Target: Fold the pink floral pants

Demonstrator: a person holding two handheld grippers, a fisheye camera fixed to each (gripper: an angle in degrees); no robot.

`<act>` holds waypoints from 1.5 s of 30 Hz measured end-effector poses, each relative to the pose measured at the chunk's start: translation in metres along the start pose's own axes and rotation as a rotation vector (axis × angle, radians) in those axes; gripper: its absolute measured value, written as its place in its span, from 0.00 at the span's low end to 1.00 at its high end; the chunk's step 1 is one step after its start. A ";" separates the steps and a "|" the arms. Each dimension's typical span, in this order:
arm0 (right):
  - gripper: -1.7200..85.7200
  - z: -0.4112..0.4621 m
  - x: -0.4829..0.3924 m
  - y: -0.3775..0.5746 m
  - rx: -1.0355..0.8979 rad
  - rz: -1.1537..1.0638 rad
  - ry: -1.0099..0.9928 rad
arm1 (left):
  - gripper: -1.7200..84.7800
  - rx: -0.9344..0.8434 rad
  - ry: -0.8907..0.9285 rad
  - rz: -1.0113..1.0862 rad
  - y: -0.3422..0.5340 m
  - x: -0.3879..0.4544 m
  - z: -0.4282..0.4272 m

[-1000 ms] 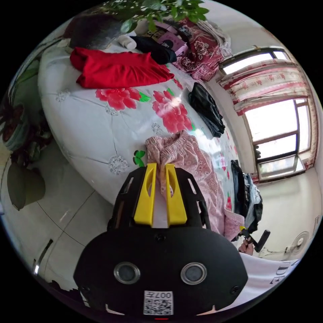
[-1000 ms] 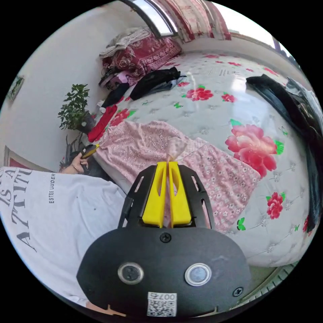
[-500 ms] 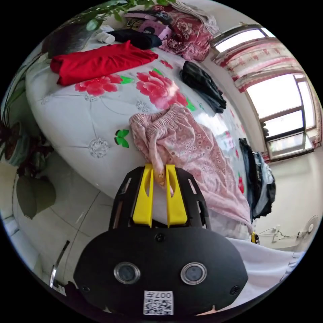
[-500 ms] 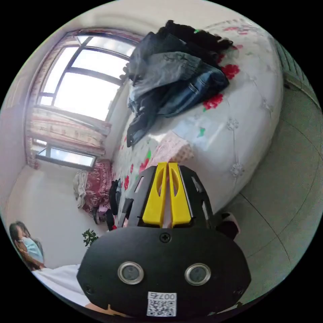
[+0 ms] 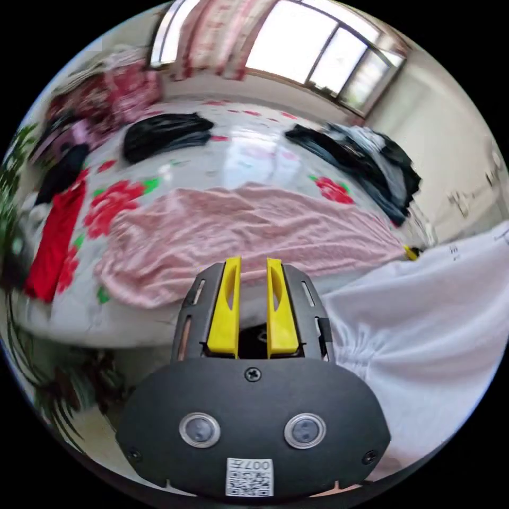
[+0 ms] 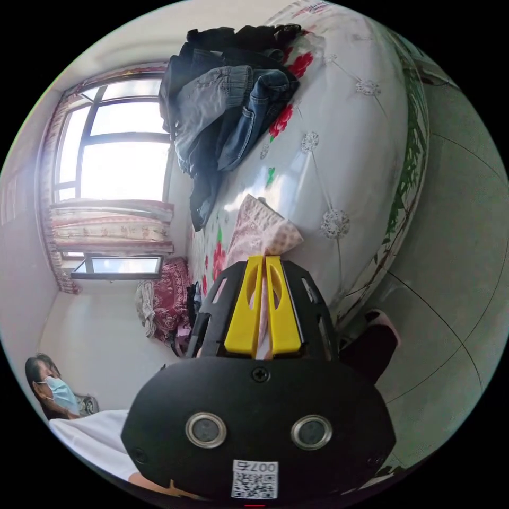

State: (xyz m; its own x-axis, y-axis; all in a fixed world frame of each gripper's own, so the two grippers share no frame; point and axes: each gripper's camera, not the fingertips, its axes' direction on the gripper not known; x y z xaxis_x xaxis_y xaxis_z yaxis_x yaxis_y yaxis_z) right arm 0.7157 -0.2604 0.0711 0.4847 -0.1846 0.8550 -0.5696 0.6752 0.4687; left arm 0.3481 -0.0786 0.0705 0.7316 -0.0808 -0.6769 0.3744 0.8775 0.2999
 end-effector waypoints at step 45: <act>0.02 0.338 -0.222 0.290 -1.236 -1.249 0.106 | 0.18 0.171 0.022 -0.878 0.037 -0.340 -0.009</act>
State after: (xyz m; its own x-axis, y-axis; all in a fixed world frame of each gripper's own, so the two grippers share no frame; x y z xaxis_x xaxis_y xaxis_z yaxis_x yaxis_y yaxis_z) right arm 0.2194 -0.2652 0.0923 0.2644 -0.9583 0.1083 0.9095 0.2851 0.3026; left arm 0.1079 -0.0140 0.3058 0.1307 -0.6797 -0.7218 0.8752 0.4211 -0.2380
